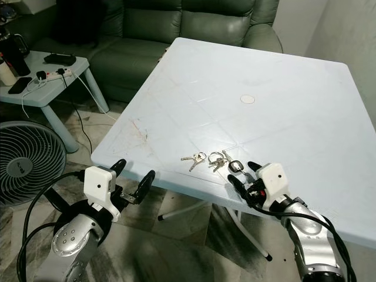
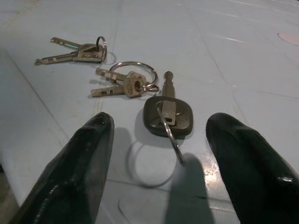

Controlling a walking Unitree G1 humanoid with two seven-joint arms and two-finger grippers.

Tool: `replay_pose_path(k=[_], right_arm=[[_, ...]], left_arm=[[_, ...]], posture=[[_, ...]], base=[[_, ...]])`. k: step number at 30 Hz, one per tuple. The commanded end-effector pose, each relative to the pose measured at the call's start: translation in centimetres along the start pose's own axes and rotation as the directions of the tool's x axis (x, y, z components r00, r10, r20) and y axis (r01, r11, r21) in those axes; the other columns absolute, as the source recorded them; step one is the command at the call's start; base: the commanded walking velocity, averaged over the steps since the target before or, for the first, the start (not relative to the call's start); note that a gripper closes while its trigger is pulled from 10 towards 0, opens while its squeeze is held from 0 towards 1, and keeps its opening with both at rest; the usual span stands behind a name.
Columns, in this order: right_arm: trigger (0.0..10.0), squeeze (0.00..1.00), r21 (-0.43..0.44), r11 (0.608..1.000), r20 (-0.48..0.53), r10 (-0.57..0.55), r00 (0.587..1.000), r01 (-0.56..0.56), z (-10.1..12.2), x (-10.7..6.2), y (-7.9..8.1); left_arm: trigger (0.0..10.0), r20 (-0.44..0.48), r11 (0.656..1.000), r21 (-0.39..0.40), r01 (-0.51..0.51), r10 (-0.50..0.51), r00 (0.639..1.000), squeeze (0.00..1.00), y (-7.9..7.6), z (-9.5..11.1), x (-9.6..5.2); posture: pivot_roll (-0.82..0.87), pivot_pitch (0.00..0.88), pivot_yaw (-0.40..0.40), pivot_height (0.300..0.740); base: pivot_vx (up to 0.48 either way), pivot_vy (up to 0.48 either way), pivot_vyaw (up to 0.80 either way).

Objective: Hang keys on a hook

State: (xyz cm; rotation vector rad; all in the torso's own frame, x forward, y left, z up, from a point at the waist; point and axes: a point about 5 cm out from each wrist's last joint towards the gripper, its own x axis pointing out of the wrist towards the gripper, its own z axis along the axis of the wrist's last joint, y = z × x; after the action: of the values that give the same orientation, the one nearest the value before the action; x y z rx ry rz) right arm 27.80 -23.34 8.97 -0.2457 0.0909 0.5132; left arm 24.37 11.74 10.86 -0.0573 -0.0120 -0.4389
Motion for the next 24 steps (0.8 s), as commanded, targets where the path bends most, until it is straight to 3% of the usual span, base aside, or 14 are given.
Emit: replay_pose_path(k=[1, 24], right_arm=[[0.0, 0.0, -0.015, 1.0, -0.013, -0.002, 1.0, 0.001, -0.22, -0.45, -0.58], [0.0, 0.0, -0.003, 1.0, 0.013, -0.011, 1.0, 0.011, -0.52, -0.43, -0.53]], left_arm=[[10.0, 0.002, 1.0, 0.018, -0.009, 0.009, 1.0, 0.0, 0.2, 0.33, -0.24], [10.0, -0.002, 1.0, 0.016, -0.005, 0.005, 1.0, 0.0, 0.11, 0.38, -0.14]], posture=[[-0.02, 0.114, 0.01, 0.732], [-0.02, 0.113, 0.013, 0.732]], base=[[0.0, 0.0, 0.0], [0.0, 0.0, 0.0]])
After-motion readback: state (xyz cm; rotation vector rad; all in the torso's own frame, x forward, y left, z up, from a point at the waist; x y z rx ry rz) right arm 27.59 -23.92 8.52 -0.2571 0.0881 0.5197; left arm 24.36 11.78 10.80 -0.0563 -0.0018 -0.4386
